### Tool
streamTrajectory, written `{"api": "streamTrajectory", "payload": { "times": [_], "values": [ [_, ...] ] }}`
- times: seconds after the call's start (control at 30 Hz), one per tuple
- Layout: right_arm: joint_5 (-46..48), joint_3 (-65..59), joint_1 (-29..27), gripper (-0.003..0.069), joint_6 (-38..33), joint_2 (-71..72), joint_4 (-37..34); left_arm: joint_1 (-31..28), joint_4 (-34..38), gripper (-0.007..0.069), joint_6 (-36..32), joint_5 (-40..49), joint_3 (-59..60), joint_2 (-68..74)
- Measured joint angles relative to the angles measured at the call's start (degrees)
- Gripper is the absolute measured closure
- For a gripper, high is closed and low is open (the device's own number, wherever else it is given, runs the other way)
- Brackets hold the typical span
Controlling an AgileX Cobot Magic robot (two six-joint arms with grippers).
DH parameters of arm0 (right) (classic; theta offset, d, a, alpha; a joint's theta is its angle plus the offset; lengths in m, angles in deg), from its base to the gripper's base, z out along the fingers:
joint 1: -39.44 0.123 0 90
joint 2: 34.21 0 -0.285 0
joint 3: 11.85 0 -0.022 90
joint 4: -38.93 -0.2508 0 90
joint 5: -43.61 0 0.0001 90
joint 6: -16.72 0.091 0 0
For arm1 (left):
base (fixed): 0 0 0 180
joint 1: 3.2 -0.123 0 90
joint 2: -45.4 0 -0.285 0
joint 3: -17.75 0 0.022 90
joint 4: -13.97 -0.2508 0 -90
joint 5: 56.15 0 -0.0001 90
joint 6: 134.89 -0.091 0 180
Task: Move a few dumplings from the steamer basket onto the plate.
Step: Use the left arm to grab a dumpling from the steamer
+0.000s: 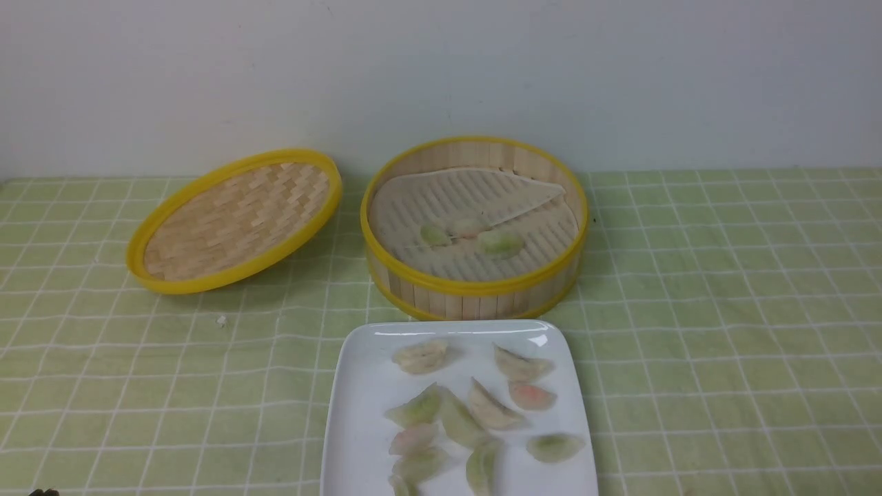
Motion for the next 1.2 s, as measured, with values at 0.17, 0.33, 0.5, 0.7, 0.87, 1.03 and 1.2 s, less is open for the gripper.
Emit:
{"api": "streamTrajectory", "payload": {
  "times": [0.17, 0.33, 0.5, 0.7, 0.87, 1.03, 1.2],
  "values": [
    [0.0, 0.0, 0.0, 0.0673, 0.0, 0.0, 0.0, 0.0, 0.0, 0.0631, 0.1, -0.1, 0.0, 0.0],
    [0.0, 0.0, 0.0, 0.0673, 0.0, 0.0, 0.0, 0.0, 8.9, 0.0631, 4.6, -4.9, 0.2, 0.0],
    [0.0, 0.0, 0.0, 0.0673, 0.0, 0.0, 0.0, 0.0, 15.2, 0.0631, 5.7, -16.4, 0.2, 0.0],
    [-6.8, -0.6, 0.0, 0.0673, 4.3, 0.0, -7.3, 0.0, 21.2, 0.0631, 12.0, -40.1, -0.2, 0.0],
    [-19.4, -0.6, 0.0, 0.0673, 14.1, 0.0, -25.4, 0.0, 19.5, 0.0631, 16.4, -33.1, -12.7, 4.8],
    [-25.4, -0.6, 0.0, 0.0673, 14.4, 0.0, -34.7, 0.0, 16.6, 0.0631, 15.5, -3.8, -34.9, 19.7],
    [-27.2, -0.4, 0.1, 0.0673, 14.3, 0.0, -36.5, 0.0, 17.7, 0.0631, 5.2, 21.3, -52.4, 37.8]
  ]
}}
